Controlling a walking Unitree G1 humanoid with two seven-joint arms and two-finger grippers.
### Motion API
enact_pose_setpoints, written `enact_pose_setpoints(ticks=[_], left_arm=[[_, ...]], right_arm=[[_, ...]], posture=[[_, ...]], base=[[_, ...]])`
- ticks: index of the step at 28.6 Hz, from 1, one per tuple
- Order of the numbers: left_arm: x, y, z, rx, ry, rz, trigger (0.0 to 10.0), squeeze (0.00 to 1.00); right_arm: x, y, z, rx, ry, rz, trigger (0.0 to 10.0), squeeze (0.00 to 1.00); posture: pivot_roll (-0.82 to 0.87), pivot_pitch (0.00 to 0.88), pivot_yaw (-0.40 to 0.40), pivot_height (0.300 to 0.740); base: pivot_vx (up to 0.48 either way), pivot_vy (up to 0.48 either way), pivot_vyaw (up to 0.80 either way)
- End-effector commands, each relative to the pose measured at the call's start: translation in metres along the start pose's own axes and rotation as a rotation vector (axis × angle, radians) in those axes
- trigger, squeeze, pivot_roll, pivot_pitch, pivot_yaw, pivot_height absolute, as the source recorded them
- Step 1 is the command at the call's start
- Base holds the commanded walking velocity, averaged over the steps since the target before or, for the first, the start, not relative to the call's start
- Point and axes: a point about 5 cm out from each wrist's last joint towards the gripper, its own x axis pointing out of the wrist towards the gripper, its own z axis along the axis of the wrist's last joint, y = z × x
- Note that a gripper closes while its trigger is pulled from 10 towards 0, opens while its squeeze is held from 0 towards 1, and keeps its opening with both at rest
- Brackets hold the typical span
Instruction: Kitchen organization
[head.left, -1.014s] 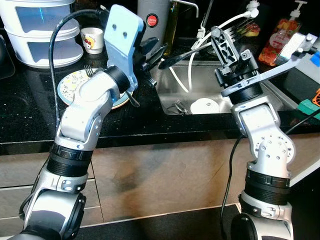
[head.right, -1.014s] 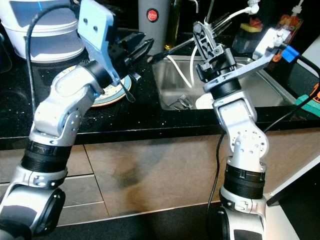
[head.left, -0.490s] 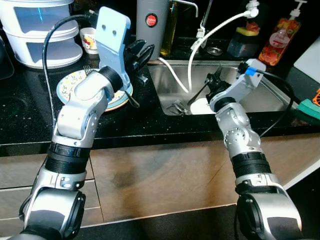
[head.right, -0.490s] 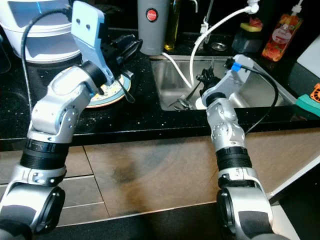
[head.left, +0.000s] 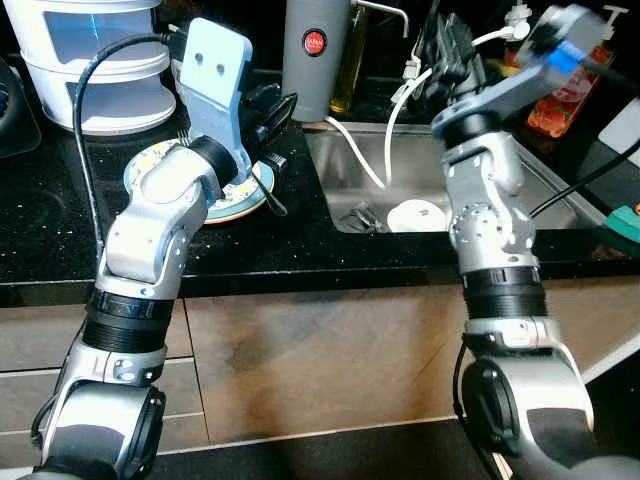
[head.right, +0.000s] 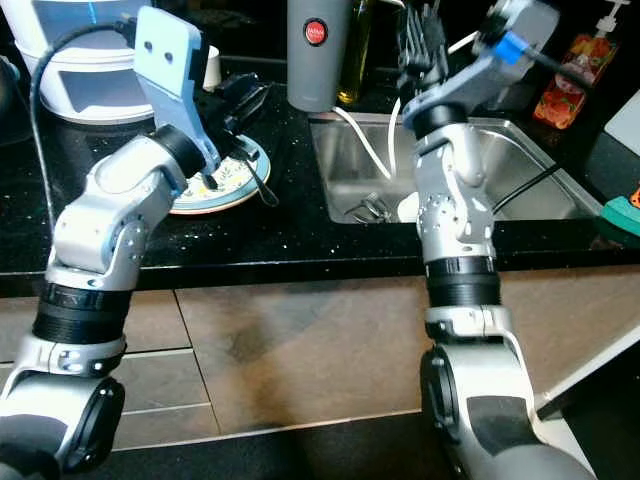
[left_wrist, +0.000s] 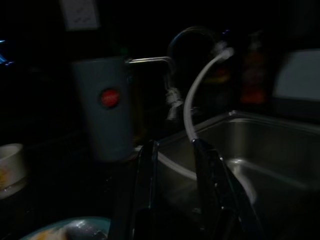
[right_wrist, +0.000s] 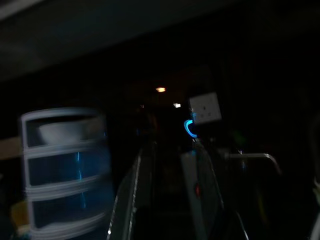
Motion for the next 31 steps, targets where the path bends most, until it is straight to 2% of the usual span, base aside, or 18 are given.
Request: enact_pose_setpoints(ticks=[1, 2, 4, 5, 7, 8, 10, 12, 18, 22, 31], left_arm=[[0.006, 0.006, -0.01, 0.025, 0.086, 0.059, 10.0, 0.0], [0.006, 0.006, -0.01, 0.025, 0.086, 0.059, 10.0, 0.0], [0.009, 0.025, -0.034, 0.059, 0.258, 0.194, 10.0, 0.0], [0.009, 0.025, -0.034, 0.059, 0.258, 0.194, 10.0, 0.0], [0.007, 0.039, -0.051, 0.063, 0.377, 0.294, 10.0, 0.0], [0.007, 0.039, -0.051, 0.063, 0.377, 0.294, 10.0, 0.0], [0.007, 0.049, -0.061, 0.006, 0.454, 0.368, 10.0, 0.0], [0.01, 0.054, -0.067, -0.016, 0.496, 0.417, 10.0, 0.0], [0.014, 0.062, -0.073, -0.015, 0.533, 0.489, 10.0, 0.0], [0.011, 0.063, -0.081, -0.041, 0.586, 0.523, 10.0, 0.0], [0.007, 0.072, -0.083, -0.034, 0.609, 0.58, 10.0, 0.0]], right_arm=[[-0.011, 0.003, 0.0, -0.037, 0.019, 0.03, 10.0, 0.0], [-0.011, 0.003, 0.0, -0.037, 0.019, 0.03, 10.0, 0.0], [-0.034, 0.008, -0.014, -0.076, 0.088, 0.055, 10.0, 0.0], [-0.034, 0.008, -0.014, -0.076, 0.088, 0.055, 10.0, 0.0], [-0.048, 0.008, -0.023, -0.078, 0.131, 0.033, 10.0, 0.0], [-0.048, 0.008, -0.023, -0.078, 0.131, 0.033, 10.0, 0.0], [-0.053, 0.008, -0.023, -0.075, 0.141, 0.012, 10.0, 0.0], [-0.052, 0.009, -0.021, -0.073, 0.139, 0.003, 10.0, 0.0], [-0.05, 0.013, -0.015, -0.073, 0.131, 0.016, 10.0, 0.0], [-0.054, 0.02, -0.01, -0.077, 0.133, 0.03, 10.0, 0.0], [-0.058, 0.024, -0.006, -0.082, 0.149, 0.023, 10.0, 0.0]], posture=[[0.12, 0.0, -0.078, 0.74], [0.12, 0.0, -0.078, 0.74], [0.11, 0.0, -0.07, 0.74], [0.11, 0.0, -0.07, 0.74], [0.1, 0.0, -0.061, 0.74], [0.1, 0.0, -0.061, 0.74], [0.09, 0.0, -0.057, 0.74], [0.09, 0.0, -0.053, 0.74], [0.08, 0.007, -0.046, 0.74], [0.08, 0.032, -0.044, 0.74], [0.08, 0.104, -0.047, 0.74]], base=[[0.0, 0.0, 0.0], [0.0, 0.0, 0.0], [0.0, 0.0, 0.0], [0.0, 0.0, 0.0], [0.0, 0.0, 0.0], [0.0, 0.0, 0.0], [0.0, 0.0, 0.0], [0.0, 0.0, 0.0], [0.0, 0.0, 0.0], [0.0, 0.0, 0.0], [0.0, 0.0, 0.0]])
